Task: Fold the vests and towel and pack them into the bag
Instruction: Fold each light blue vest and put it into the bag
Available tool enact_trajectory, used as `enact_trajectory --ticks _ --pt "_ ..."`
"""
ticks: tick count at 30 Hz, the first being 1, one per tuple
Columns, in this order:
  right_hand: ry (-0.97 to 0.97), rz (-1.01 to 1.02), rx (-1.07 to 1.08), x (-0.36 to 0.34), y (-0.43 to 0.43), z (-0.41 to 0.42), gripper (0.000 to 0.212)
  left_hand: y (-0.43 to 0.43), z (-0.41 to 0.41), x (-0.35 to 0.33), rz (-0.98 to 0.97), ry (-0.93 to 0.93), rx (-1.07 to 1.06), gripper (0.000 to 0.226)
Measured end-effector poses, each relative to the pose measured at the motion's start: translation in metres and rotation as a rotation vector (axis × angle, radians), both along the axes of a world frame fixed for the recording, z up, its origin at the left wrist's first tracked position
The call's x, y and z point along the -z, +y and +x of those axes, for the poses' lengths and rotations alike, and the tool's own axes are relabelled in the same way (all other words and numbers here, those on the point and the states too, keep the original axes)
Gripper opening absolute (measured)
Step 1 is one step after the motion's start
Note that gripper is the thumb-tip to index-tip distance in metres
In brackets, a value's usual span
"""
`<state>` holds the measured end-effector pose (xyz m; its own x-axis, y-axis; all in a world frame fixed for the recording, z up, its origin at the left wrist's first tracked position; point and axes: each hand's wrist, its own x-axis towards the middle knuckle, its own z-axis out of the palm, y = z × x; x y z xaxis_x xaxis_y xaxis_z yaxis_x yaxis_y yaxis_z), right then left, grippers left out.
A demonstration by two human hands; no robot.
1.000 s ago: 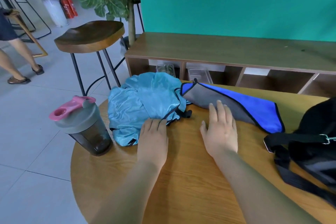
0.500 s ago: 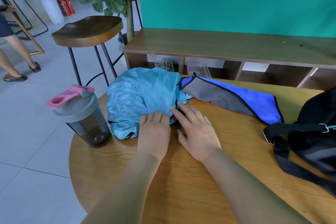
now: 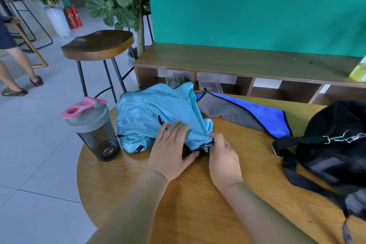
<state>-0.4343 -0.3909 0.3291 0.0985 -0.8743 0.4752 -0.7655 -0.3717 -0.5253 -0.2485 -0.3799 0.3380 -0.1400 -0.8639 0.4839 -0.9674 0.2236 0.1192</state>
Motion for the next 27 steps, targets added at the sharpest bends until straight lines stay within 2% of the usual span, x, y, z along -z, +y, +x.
enact_trajectory --ticks 3,6,11,14,16,18,20,22,24,25,27 --pt "0.072 0.000 0.010 0.002 0.024 -0.020 0.043 0.015 -0.001 0.005 -0.017 -0.059 -0.029 0.069" --pt "0.187 -0.006 0.010 0.008 0.042 -0.039 0.051 0.036 -0.002 0.009 -0.040 -0.092 0.027 0.061" --pt "0.357 -0.083 0.089 0.002 0.069 -0.073 0.054 0.076 -0.013 0.011 0.026 -0.102 0.101 0.075" --pt "0.383 0.009 0.278 -0.003 0.079 -0.097 0.047 0.091 -0.015 0.016 -0.051 -0.104 0.107 0.054" --pt "0.300 0.095 0.470 -0.003 0.082 -0.117 0.042 0.097 -0.014 0.018 -0.092 -0.094 0.051 0.035" --pt "0.216 0.115 0.586 -0.004 0.088 -0.133 0.047 0.102 -0.016 0.019 -0.099 -0.117 0.006 0.025" --pt "0.261 -0.047 0.463 -0.007 0.099 -0.140 0.053 0.107 -0.020 0.020 -0.106 -0.148 0.023 0.024" --pt "0.378 -0.168 0.155 -0.010 0.115 -0.133 0.052 0.112 -0.028 0.020 -0.135 -0.166 0.073 0.023" --pt "0.438 -0.117 -0.124 -0.010 0.125 -0.123 0.048 0.118 -0.039 0.020 -0.164 -0.157 0.133 0.021" --pt "0.450 -0.041 -0.193 -0.009 0.125 -0.120 0.046 0.122 -0.045 0.021 -0.168 -0.131 0.167 0.022" --pt "0.492 0.082 -0.170 -0.006 0.120 -0.117 0.049 0.132 -0.056 0.020 -0.129 -0.060 0.246 0.027"
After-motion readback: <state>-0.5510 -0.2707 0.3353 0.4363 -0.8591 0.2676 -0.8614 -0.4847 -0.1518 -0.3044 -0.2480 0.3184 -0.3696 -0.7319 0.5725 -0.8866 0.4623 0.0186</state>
